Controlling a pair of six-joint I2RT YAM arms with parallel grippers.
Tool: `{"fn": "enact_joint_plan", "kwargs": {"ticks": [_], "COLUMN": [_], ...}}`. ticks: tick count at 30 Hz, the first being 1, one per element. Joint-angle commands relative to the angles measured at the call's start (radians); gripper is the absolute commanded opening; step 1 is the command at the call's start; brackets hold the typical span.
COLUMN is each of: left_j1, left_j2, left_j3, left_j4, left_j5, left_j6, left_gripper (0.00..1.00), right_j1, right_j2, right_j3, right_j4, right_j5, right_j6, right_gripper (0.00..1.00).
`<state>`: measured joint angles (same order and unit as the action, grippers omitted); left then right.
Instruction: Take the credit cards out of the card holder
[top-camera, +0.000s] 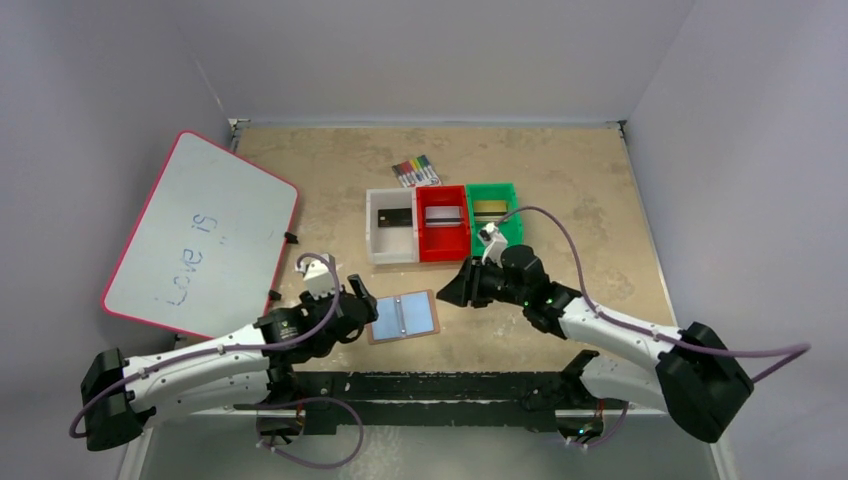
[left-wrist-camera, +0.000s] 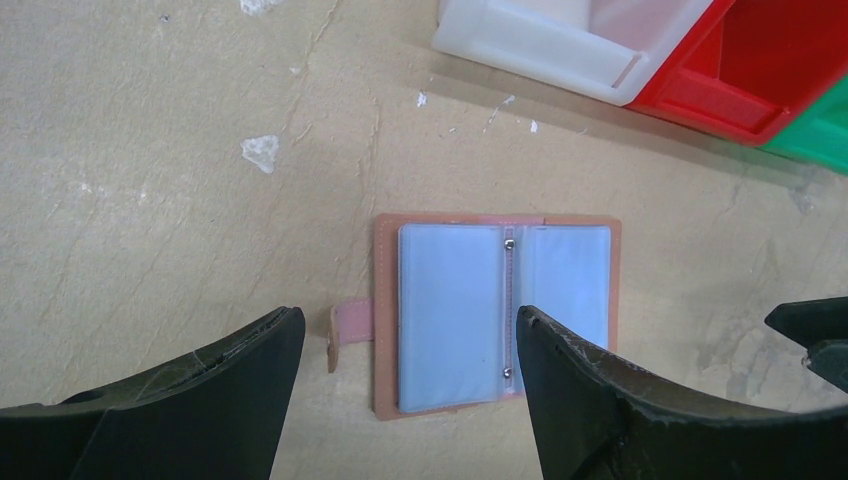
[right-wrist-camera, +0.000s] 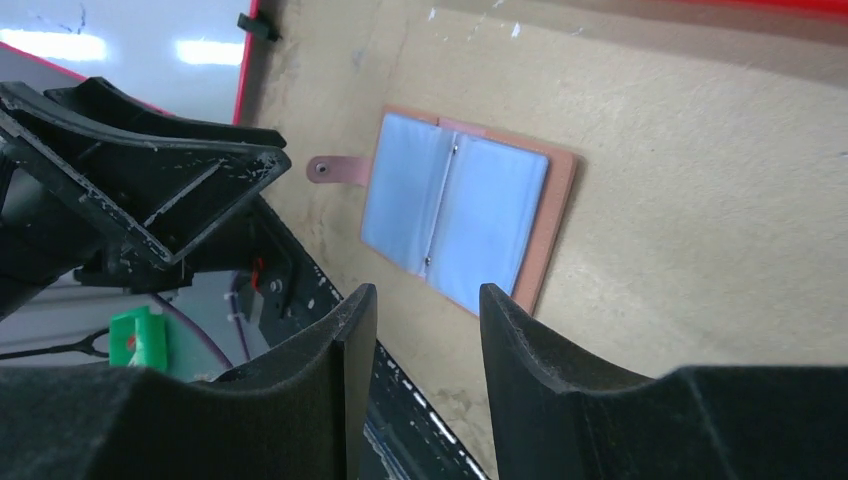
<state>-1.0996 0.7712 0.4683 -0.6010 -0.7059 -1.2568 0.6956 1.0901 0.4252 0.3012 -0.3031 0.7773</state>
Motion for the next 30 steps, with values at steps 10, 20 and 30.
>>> {"fn": "enact_joint_plan", "kwargs": {"ticks": [10,20,30], "left_j1": [0.003,0.003,0.003], "left_j2": [0.011,0.044,0.099], "left_j3": [-0.076,-0.109,-0.110], "left_j4": [0.050,0.106,0.155], "left_j5": [0.023,0.050,0.080], "left_j6": [-0.051,-0.033,-0.014], "left_gripper": [0.77,0.74,0.70], "right_j1": [0.128,0.168,0.191], "right_j2": [0.335,0.391,0.450], "right_j3": [0.131,0.204,0.228], "right_j4": [0.185,0.005,-0.052], "right_j5": [0.042,0.191,0.230], "right_j6": [0.102,0.109,0.104], "right_gripper": [0.42,0.40,0.41]}}
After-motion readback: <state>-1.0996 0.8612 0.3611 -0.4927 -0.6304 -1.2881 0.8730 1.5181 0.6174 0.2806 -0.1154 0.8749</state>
